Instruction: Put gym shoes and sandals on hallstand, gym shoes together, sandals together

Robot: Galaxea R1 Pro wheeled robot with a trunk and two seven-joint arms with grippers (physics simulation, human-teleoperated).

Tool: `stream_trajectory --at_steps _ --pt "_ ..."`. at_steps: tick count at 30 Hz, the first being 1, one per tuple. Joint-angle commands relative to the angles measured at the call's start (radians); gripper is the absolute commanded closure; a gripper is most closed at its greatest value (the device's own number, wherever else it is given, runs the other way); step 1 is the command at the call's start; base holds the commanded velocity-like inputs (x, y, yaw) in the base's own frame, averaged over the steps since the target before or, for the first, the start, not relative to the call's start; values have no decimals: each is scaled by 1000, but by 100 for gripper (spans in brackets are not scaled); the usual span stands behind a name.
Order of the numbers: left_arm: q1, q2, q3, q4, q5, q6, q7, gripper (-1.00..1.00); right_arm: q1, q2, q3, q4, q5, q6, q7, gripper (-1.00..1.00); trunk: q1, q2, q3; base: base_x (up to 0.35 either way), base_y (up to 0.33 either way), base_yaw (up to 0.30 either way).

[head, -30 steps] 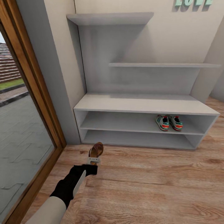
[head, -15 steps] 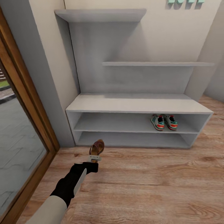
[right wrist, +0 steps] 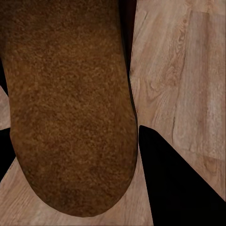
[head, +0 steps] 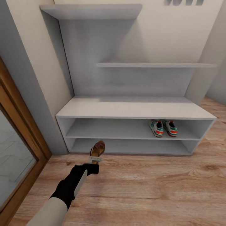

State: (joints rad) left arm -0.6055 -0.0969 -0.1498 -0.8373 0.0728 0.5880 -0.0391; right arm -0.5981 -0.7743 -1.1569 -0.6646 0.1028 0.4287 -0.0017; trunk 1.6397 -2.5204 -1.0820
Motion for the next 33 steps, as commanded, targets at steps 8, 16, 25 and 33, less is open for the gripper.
stream_trajectory --at_steps 8,16,25,33 --pt "0 -1 0 -40 4 9 1 100 -2 1 -3 -1 8 5 3 100 0 0 -1 85 -9 0" --pt "0 0 0 -100 4 53 1 100 -2 1 -3 -1 8 5 3 100 0 0 -1 156 0 0" --pt "0 0 0 -107 4 56 1 100 -2 0 -3 -1 8 5 3 100 0 0 -1 121 0 0" --pt "0 -1 0 -106 4 56 1 100 -2 1 -3 -1 8 5 3 100 0 0 -1 337 0 0"
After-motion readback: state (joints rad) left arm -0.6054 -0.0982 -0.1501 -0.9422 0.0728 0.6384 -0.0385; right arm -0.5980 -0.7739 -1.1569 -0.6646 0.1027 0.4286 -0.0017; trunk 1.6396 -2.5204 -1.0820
